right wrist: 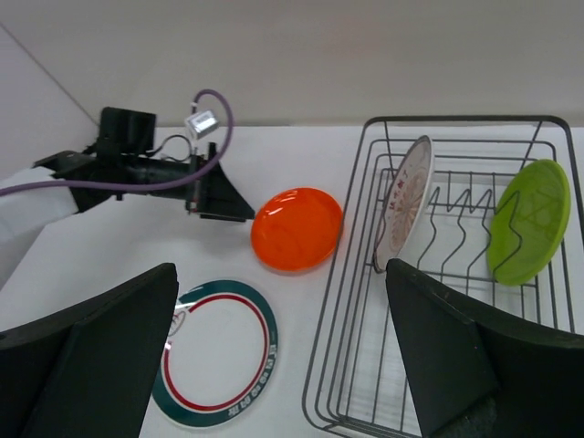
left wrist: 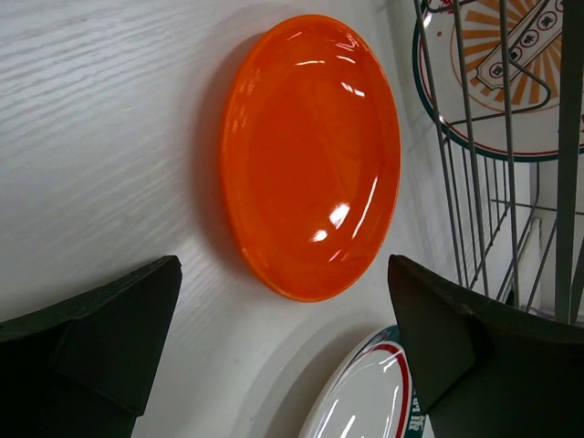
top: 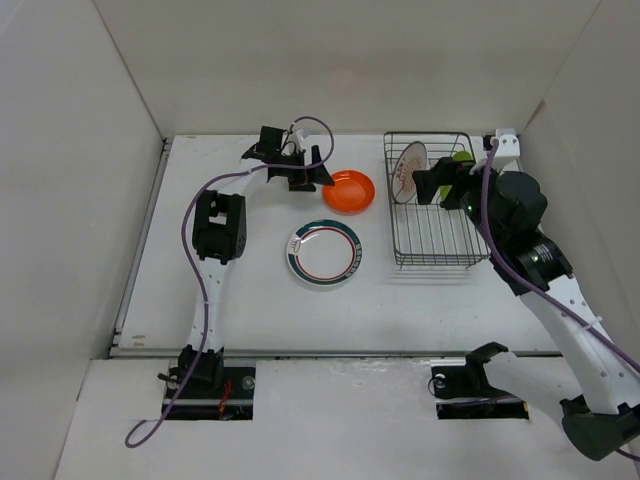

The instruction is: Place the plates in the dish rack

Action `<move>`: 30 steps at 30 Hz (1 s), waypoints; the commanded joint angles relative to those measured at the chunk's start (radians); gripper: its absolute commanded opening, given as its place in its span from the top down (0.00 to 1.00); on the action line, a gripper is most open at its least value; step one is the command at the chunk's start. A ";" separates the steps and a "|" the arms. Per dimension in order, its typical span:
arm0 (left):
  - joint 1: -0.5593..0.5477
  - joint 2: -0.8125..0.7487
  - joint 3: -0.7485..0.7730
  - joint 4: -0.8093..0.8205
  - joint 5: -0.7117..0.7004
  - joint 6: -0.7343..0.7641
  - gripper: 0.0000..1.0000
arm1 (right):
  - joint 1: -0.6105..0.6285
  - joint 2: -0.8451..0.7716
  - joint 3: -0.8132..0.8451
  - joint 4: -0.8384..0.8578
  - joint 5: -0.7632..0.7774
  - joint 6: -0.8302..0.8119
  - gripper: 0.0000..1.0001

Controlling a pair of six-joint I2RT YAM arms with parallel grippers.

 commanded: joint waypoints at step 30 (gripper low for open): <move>-0.068 0.049 0.040 0.026 -0.190 -0.102 0.46 | 0.137 -0.120 0.018 -0.042 0.116 0.011 0.02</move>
